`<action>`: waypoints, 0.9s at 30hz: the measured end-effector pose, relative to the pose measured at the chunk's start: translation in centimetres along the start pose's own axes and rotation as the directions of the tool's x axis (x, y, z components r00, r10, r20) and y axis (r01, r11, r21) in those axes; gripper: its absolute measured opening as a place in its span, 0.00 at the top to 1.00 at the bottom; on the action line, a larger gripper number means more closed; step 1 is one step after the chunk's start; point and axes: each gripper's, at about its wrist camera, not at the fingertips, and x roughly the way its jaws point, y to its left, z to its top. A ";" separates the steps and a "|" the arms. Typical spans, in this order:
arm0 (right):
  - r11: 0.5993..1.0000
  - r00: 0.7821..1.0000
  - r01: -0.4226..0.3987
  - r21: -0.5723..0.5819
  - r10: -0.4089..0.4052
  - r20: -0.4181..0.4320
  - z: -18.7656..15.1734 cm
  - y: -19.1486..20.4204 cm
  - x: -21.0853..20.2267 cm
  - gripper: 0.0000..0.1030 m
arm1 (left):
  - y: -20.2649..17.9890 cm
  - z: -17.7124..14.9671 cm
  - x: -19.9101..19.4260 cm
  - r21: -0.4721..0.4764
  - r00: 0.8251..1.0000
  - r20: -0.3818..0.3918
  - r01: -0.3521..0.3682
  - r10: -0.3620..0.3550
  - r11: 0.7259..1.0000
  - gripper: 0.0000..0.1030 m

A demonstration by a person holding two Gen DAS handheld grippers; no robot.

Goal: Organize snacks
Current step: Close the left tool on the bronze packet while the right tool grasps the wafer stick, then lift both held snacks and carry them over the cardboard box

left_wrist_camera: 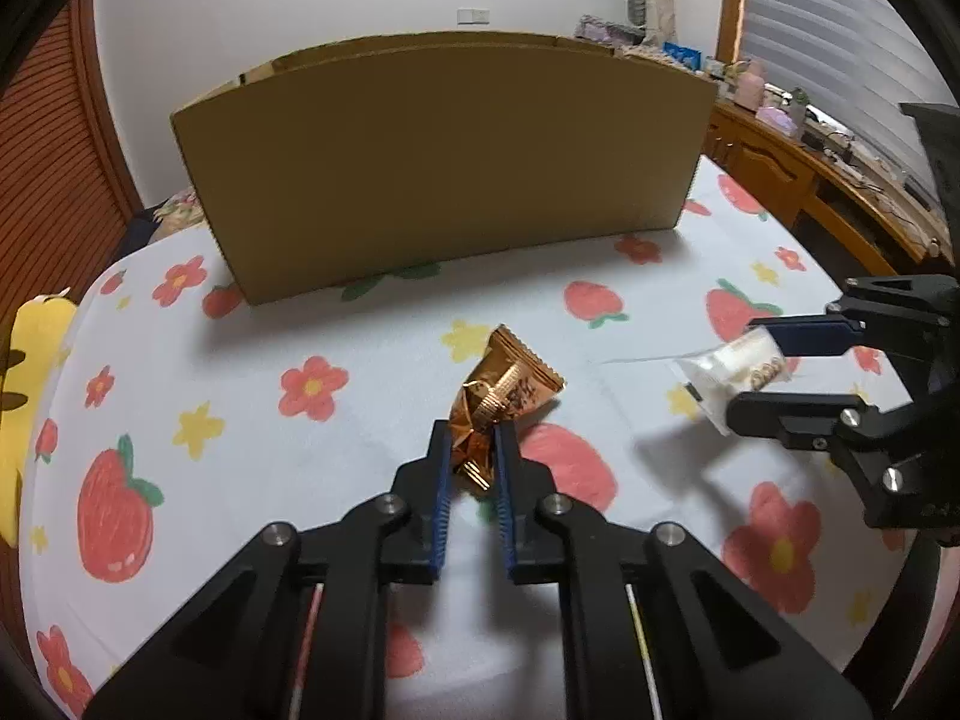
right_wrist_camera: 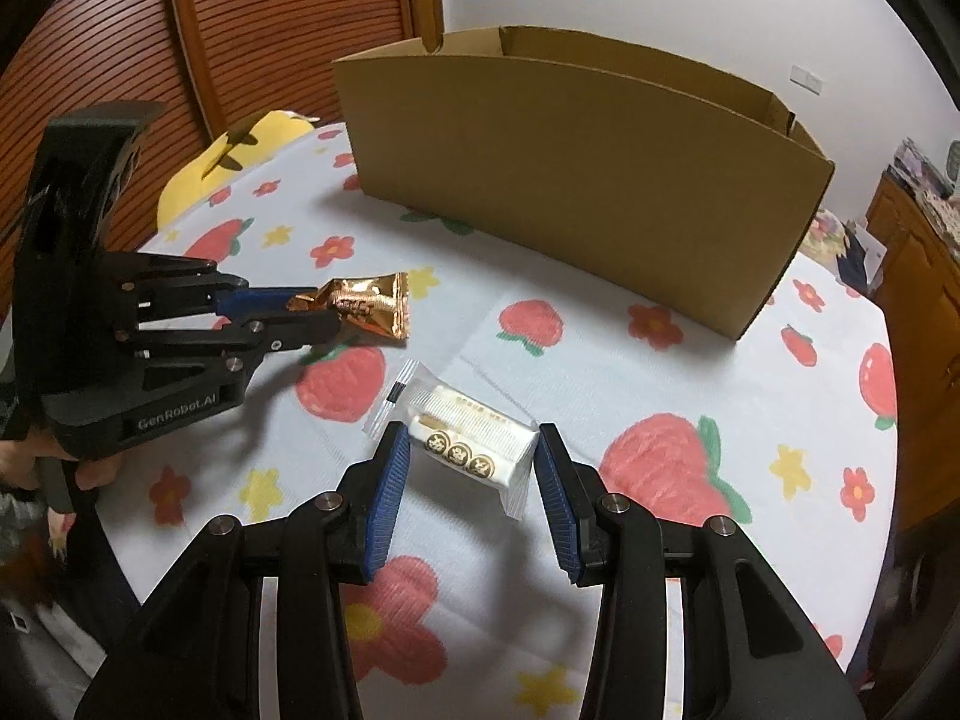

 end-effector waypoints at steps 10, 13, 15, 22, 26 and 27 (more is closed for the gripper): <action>1.000 0.999 0.004 0.025 -0.005 0.049 0.9 -0.8 -1.8 0.59 | 0.0 2.1 -3.1 -0.014 0.996 0.083 0.038 -0.037 0.999 0.91; 1.000 0.997 0.009 0.025 -0.011 0.078 1.7 -1.1 -2.9 0.59 | -0.1 3.4 -4.3 -0.004 0.992 0.116 0.047 -0.046 0.999 0.91; 1.000 0.995 0.013 0.026 -0.015 0.099 2.3 -1.4 -3.8 0.59 | -0.2 4.4 -5.1 0.003 0.989 0.137 0.049 -0.049 0.999 0.91; 0.999 0.985 0.033 0.013 -0.034 0.171 5.1 -2.3 -7.1 0.59 | 0.2 8.4 -7.5 0.025 0.978 0.206 0.039 -0.043 0.999 0.91; 0.999 0.976 0.050 -0.002 -0.049 0.213 7.1 -2.6 -8.9 0.59 | 0.9 10.5 -8.1 0.029 0.971 0.236 0.030 -0.037 0.999 0.91; 0.998 0.973 0.055 -0.004 -0.053 0.223 7.6 -2.7 -9.3 0.59 | 1.2 10.9 -8.2 0.029 0.970 0.242 0.030 -0.036 0.999 0.91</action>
